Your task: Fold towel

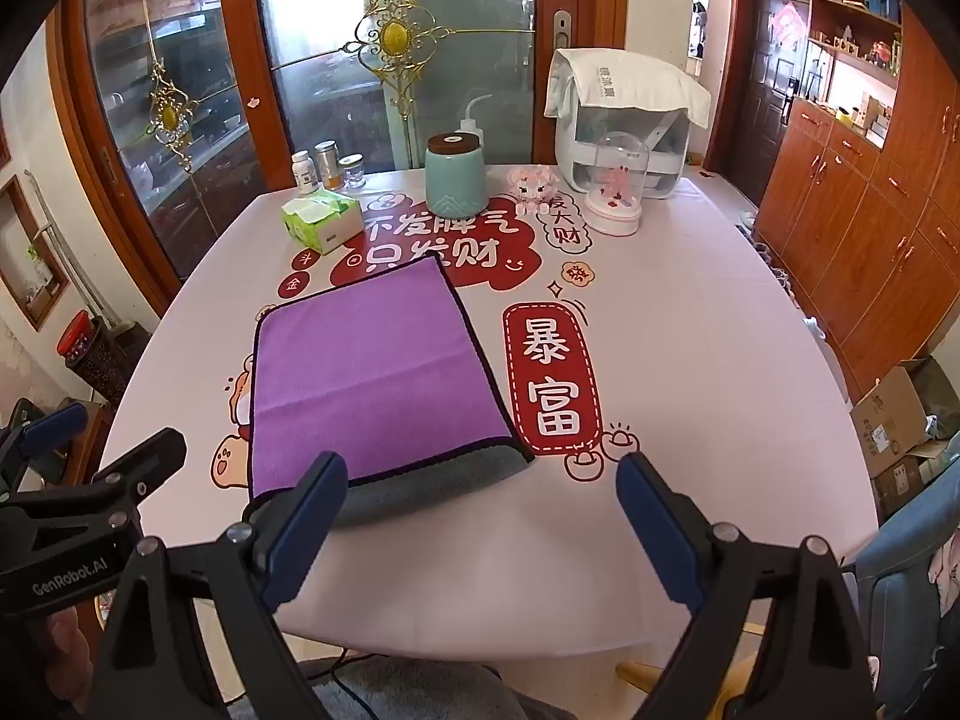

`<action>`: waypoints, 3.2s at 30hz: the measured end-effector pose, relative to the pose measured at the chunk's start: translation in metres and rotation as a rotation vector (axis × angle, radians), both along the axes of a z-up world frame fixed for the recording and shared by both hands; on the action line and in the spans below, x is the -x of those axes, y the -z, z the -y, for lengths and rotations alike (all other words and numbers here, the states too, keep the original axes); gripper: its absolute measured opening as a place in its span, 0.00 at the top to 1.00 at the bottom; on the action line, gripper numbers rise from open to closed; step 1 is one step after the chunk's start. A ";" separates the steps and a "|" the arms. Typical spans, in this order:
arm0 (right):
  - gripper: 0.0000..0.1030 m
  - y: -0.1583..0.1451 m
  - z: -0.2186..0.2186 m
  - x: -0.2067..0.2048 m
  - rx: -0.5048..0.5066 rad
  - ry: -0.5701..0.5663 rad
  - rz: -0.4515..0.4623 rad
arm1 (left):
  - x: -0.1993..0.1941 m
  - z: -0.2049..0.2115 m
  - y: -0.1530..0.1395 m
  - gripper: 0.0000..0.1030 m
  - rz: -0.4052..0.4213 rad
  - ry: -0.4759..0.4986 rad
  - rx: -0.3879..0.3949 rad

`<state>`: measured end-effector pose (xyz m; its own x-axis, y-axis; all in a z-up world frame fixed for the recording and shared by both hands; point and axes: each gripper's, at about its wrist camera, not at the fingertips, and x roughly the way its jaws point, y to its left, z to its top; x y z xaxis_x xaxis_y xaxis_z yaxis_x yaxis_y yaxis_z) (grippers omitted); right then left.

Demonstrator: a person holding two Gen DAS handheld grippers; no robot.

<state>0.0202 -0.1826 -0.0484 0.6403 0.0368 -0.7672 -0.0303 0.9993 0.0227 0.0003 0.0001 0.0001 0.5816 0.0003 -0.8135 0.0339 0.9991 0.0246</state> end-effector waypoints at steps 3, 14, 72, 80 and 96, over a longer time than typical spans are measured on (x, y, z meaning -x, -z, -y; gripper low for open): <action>0.11 0.000 0.000 0.000 0.002 0.000 0.000 | -0.001 -0.001 0.000 0.01 0.004 -0.001 0.001; 0.11 0.001 0.001 0.001 0.002 0.000 -0.002 | 0.003 -0.002 0.000 0.00 0.014 0.003 -0.004; 0.11 0.002 0.000 0.000 0.001 0.000 -0.004 | 0.005 0.005 -0.002 0.01 0.005 0.014 0.028; 0.11 0.003 0.001 0.000 0.001 -0.002 -0.004 | 0.005 0.003 -0.002 0.01 -0.001 0.008 0.024; 0.11 0.012 -0.006 -0.001 0.002 -0.010 -0.006 | 0.006 -0.003 0.002 0.01 -0.003 -0.011 0.026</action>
<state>0.0213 -0.1763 -0.0603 0.6351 0.0418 -0.7713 -0.0399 0.9990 0.0213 -0.0059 0.0026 -0.0015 0.5790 -0.0148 -0.8152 0.0232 0.9997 -0.0017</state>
